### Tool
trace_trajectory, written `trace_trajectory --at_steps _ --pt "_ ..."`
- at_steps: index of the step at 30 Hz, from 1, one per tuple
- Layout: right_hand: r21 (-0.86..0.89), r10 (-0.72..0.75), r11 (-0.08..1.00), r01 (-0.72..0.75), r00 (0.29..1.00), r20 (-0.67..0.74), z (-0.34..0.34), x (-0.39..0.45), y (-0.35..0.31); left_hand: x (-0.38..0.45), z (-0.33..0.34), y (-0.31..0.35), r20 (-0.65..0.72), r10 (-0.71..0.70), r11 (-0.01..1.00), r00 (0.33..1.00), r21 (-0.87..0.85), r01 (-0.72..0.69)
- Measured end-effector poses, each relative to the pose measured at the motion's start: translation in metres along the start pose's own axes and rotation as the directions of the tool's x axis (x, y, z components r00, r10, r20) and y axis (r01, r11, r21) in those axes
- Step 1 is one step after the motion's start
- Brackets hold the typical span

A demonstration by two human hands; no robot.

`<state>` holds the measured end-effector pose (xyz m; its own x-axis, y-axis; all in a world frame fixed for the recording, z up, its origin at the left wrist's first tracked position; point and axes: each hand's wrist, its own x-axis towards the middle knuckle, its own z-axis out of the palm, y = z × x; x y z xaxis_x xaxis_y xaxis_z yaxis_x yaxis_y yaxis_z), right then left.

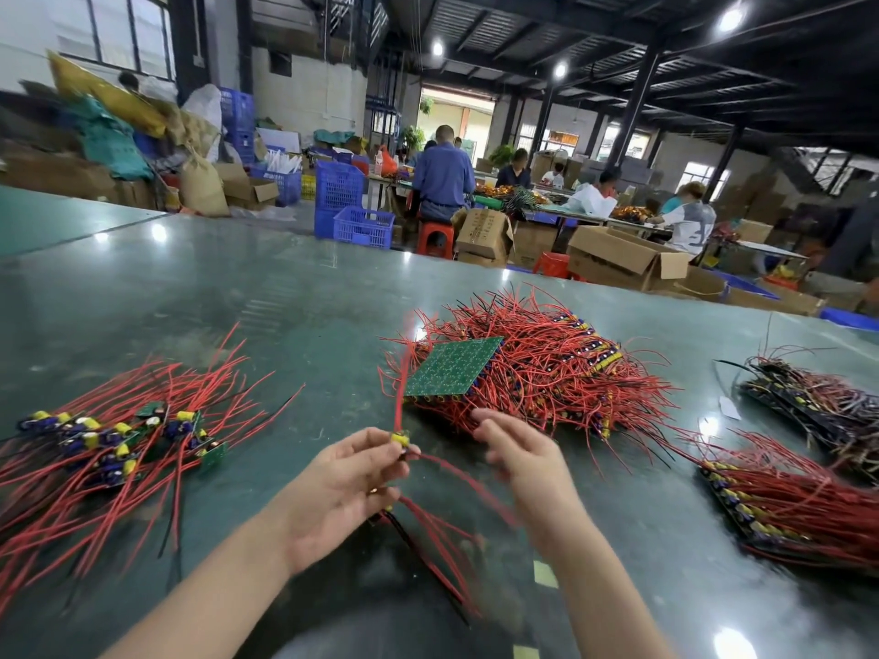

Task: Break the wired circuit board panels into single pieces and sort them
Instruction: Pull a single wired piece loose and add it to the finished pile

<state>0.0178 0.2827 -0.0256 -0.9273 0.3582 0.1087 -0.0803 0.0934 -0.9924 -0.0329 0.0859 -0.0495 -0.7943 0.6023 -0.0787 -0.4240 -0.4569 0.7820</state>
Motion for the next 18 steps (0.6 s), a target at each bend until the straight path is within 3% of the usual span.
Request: trace_trajectory --at_steps 4,11,18 --pt "-0.174 -0.130 0.968 0.178 0.958 0.255 0.029 -0.012 0.005 -0.001 -0.001 -0.002 -0.063 0.011 0.986 0.998 -0.164 -0.021" --pt "0.023 0.005 1.000 -0.010 0.977 0.213 0.034 -0.019 0.003 0.003 0.006 -0.013 -0.036 0.182 0.979 0.983 -0.085 -0.184" --pt "-0.041 -0.119 0.991 0.127 0.979 0.164 0.040 -0.025 -0.002 0.001 0.013 -0.019 0.033 0.449 0.858 0.893 0.264 -0.441"
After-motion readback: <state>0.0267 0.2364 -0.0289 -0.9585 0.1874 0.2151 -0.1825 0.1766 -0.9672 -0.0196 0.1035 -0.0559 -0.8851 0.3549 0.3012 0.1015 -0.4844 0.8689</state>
